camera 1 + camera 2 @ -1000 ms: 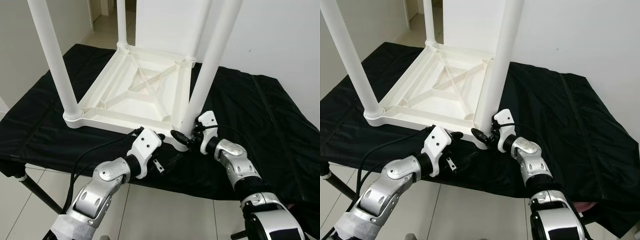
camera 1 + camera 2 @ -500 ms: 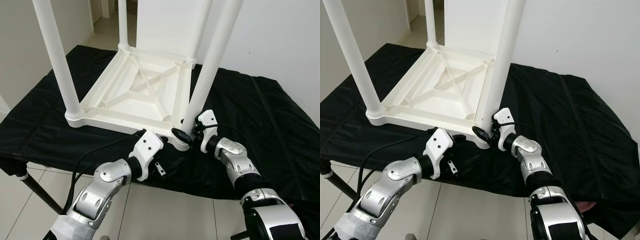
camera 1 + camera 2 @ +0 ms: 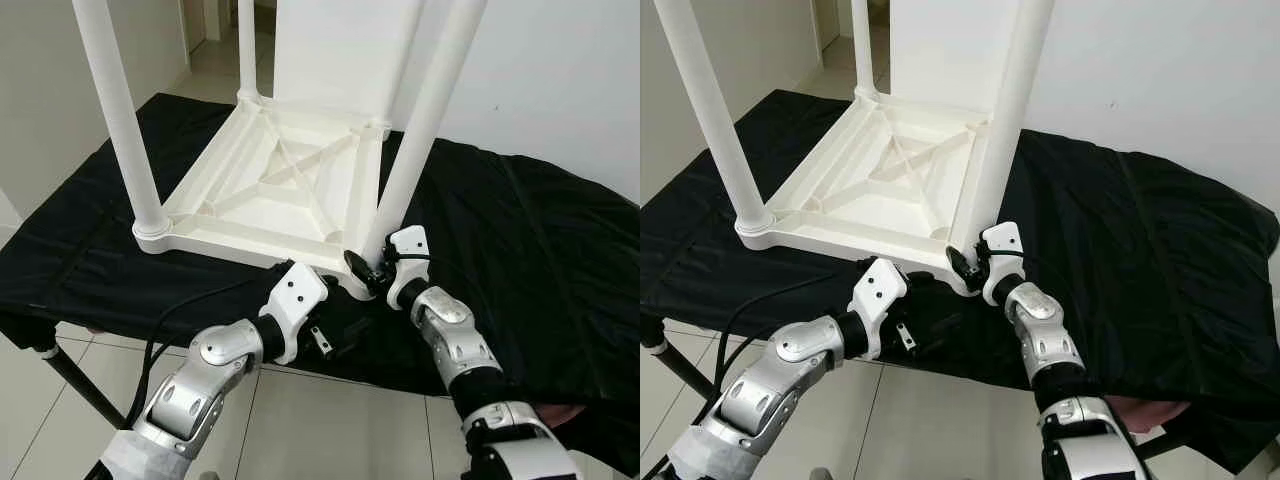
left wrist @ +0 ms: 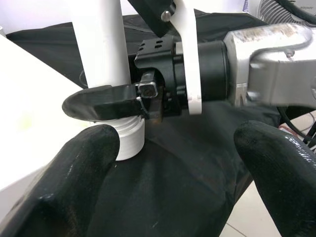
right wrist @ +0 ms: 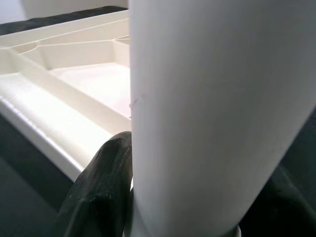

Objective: Building children table

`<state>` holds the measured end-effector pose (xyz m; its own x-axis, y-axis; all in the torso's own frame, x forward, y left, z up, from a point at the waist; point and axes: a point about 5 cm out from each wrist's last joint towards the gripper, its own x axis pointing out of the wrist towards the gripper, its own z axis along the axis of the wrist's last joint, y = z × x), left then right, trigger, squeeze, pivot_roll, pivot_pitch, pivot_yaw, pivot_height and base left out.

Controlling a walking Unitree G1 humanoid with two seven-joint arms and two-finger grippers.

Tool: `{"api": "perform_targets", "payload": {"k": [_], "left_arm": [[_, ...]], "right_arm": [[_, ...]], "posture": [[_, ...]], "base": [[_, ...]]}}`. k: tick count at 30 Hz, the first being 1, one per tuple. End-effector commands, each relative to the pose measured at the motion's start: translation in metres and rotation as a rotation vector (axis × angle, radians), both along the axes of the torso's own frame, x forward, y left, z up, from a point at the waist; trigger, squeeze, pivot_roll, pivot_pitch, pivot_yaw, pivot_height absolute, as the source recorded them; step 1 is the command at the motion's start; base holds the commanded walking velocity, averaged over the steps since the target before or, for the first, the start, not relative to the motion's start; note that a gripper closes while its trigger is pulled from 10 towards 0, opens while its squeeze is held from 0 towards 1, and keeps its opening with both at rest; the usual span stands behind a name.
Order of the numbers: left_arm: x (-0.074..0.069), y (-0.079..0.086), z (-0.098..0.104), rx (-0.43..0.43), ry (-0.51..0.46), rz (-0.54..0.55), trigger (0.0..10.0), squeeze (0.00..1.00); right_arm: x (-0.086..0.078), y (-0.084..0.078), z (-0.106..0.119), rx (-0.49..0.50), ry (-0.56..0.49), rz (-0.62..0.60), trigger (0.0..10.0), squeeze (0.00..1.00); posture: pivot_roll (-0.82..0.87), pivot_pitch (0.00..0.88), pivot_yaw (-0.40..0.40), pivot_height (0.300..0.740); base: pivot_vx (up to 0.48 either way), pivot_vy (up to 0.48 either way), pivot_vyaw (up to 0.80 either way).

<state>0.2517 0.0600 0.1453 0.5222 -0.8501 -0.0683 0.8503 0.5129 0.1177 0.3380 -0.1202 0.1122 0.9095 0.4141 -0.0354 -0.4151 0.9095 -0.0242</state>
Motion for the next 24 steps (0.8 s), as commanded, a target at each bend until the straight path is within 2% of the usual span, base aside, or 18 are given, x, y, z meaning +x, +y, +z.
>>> {"api": "perform_targets", "payload": {"k": [1, 2, 5, 7, 8, 10, 15, 16, 17, 18, 22, 24], "left_arm": [[-0.004, -0.004, 0.001, 0.004, -0.001, -0.070, 10.0, 0.00], [-0.004, -0.004, 0.001, 0.006, -0.004, -0.071, 10.0, 0.00], [-0.003, -0.004, 0.002, 0.007, -0.006, -0.071, 10.0, 0.00], [-0.003, -0.003, 0.002, 0.009, -0.009, -0.069, 10.0, 0.00], [-0.003, -0.003, 0.002, 0.009, -0.009, -0.069, 10.0, 0.00], [-0.002, -0.003, 0.002, 0.010, -0.011, -0.066, 10.0, 0.00], [-0.001, -0.004, 0.002, 0.007, -0.013, -0.064, 10.0, 0.00], [-0.002, -0.004, 0.002, 0.006, -0.013, -0.066, 10.0, 0.00], [-0.002, -0.005, 0.002, 0.006, -0.013, -0.068, 10.0, 0.00], [-0.002, -0.005, 0.002, 0.006, -0.013, -0.067, 10.0, 0.00], [-0.002, -0.005, 0.002, 0.005, -0.013, -0.065, 10.0, 0.00], [-0.002, -0.004, 0.002, 0.005, -0.013, -0.062, 10.0, 0.00]], "right_arm": [[-0.004, -0.009, -0.016, 0.004, 0.091, -0.113, 10.0, 0.00], [-0.007, -0.007, -0.016, 0.015, 0.090, -0.179, 10.0, 0.00], [-0.010, -0.004, -0.016, 0.043, 0.093, -0.244, 10.0, 0.00], [-0.018, 0.008, -0.016, 0.074, 0.107, -0.363, 10.0, 0.00], [-0.018, 0.008, -0.016, 0.074, 0.107, -0.363, 10.0, 0.00], [-0.023, 0.025, -0.014, 0.098, 0.117, -0.351, 10.0, 0.00], [-0.023, 0.029, -0.007, 0.113, 0.106, -0.321, 10.0, 0.00], [-0.022, 0.026, -0.005, 0.134, 0.096, -0.312, 10.0, 0.94], [-0.022, 0.025, -0.003, 0.148, 0.091, -0.308, 10.0, 0.94], [-0.022, 0.023, -0.001, 0.156, 0.079, -0.290, 10.0, 1.00], [-0.023, 0.019, 0.002, 0.145, 0.065, -0.270, 10.0, 1.00], [-0.023, 0.009, 0.003, 0.135, 0.057, -0.229, 10.0, 1.00]], "posture": [[-0.03, 0.000, -0.079, 0.740], [-0.03, 0.000, -0.080, 0.740], [-0.03, 0.000, -0.080, 0.740], [-0.02, 0.000, -0.088, 0.740], [-0.02, 0.000, -0.088, 0.740], [-0.02, 0.000, -0.092, 0.740], [-0.02, 0.000, -0.096, 0.740], [-0.02, 0.000, -0.097, 0.740], [-0.02, 0.000, -0.097, 0.740], [-0.02, 0.000, -0.099, 0.740], [-0.02, 0.000, -0.101, 0.740], [-0.01, 0.000, -0.104, 0.740]], "base": [[0.000, 0.000, 0.00], [0.000, 0.000, 0.00], [0.000, 0.000, 0.00], [0.000, 0.000, 0.00], [0.000, 0.000, 0.00], [0.000, 0.000, 0.00], [0.000, 0.000, 0.00], [0.000, 0.000, 0.00], [0.000, 0.000, 0.00], [0.000, 0.000, 0.00], [0.000, 0.000, 0.00], [0.000, 0.000, 0.00]]}}
